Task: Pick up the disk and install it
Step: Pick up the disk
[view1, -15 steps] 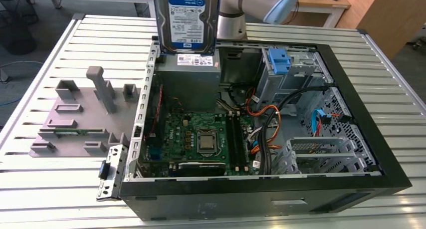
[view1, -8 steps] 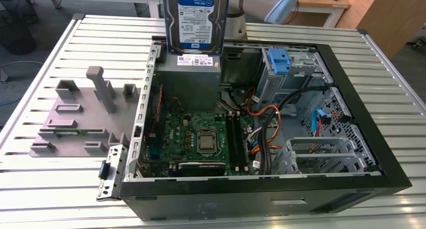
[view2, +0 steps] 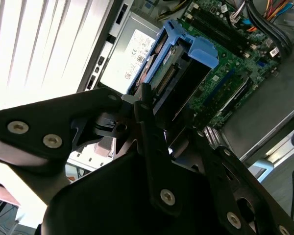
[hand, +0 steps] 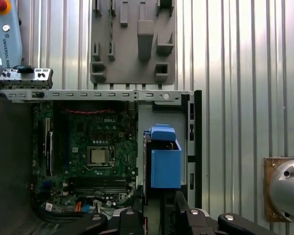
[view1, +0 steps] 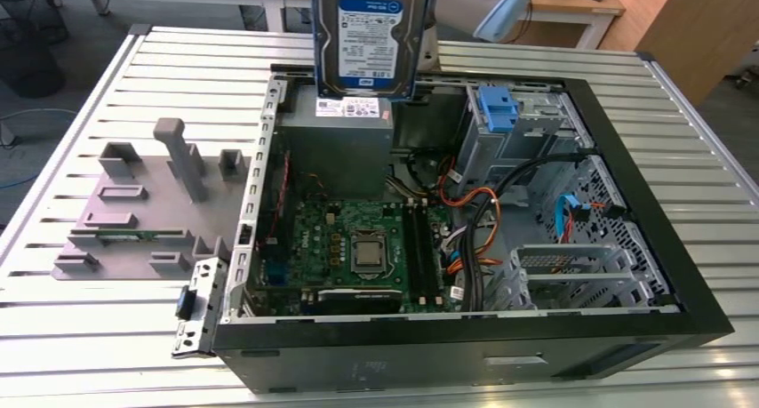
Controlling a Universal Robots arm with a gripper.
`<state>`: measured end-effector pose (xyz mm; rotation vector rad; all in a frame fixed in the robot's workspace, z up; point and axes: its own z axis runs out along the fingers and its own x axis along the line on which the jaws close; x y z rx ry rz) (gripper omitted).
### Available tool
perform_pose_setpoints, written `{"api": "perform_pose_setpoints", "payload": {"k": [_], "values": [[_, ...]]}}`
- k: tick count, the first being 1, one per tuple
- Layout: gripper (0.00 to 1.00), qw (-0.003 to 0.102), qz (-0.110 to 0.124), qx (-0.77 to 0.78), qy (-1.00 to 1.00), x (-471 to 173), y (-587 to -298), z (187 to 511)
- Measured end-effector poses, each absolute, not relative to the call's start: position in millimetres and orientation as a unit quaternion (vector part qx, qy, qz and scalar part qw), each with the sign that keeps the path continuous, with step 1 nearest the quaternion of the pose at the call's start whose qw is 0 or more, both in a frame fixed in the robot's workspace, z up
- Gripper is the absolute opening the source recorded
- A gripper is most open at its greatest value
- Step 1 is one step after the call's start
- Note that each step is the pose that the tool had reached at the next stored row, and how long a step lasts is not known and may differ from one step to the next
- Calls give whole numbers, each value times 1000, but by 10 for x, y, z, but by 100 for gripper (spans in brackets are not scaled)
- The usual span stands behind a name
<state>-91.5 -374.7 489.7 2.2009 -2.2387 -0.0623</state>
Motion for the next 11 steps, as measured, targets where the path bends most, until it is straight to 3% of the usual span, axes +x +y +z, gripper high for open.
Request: {"api": "perform_pose_setpoints", "payload": {"k": [11], "values": [[35, 1, -20, 701, -713, -640, -3748, 4895]]}}
